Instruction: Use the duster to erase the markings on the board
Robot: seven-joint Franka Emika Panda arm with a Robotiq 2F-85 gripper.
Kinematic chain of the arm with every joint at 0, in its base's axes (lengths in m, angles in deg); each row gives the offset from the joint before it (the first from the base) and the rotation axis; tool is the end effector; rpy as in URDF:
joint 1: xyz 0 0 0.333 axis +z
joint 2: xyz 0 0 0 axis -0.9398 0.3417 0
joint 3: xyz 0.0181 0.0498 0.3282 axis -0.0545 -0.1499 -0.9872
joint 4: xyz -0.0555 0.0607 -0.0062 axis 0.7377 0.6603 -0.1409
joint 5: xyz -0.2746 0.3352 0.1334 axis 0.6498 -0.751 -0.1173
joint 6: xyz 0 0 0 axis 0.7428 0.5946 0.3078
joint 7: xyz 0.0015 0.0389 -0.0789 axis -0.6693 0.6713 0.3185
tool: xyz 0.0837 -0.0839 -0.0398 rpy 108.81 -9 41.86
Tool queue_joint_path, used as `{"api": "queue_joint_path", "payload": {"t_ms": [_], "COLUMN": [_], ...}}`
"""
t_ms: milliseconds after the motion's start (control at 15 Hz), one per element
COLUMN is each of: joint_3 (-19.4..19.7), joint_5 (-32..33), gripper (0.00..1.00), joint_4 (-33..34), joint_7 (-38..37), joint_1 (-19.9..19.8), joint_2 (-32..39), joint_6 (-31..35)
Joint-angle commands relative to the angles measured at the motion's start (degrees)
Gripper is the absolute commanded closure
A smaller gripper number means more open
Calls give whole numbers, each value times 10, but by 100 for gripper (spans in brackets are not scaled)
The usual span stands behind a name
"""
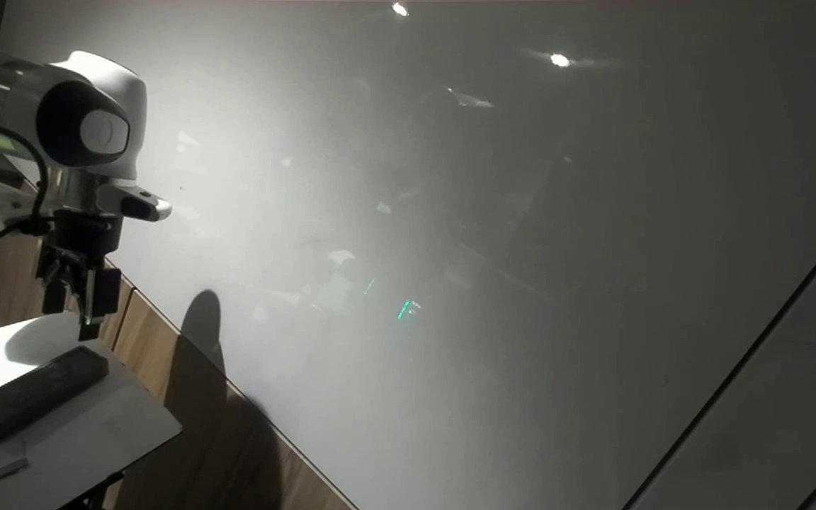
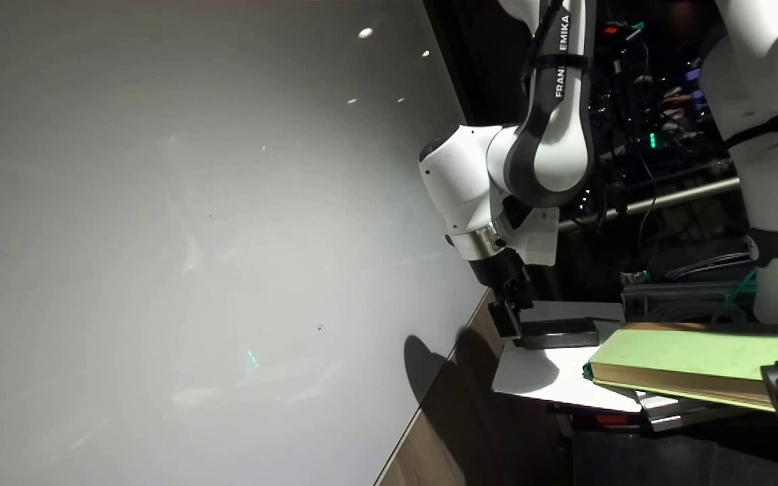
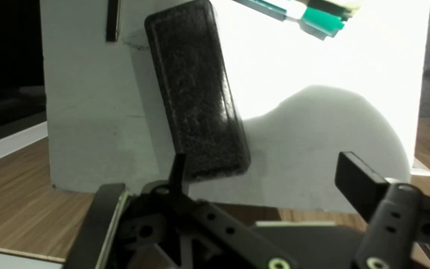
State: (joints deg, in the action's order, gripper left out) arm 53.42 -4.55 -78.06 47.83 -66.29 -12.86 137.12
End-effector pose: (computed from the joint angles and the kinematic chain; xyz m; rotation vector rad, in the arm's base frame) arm 0.4038 0.0921 0.1779 2.9413 -0.0317 0.0185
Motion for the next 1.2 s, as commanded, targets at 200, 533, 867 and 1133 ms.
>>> {"api": "queue_joint_path", "payload": {"t_ms": [200,533,867,1133], "joint_3": [-21,-35,-38,-48], "joint_5": [-117,-143,-183,-177], "gripper": [0,0,0,0], "joint_4": [-22,-8,10,8], "joint_7": [89,128,165,161], "joint_1": [39,62,86,74], "joint_2": [-197,-333,-414,-412], "joint_6": [-94,-232,-341,-330]}}
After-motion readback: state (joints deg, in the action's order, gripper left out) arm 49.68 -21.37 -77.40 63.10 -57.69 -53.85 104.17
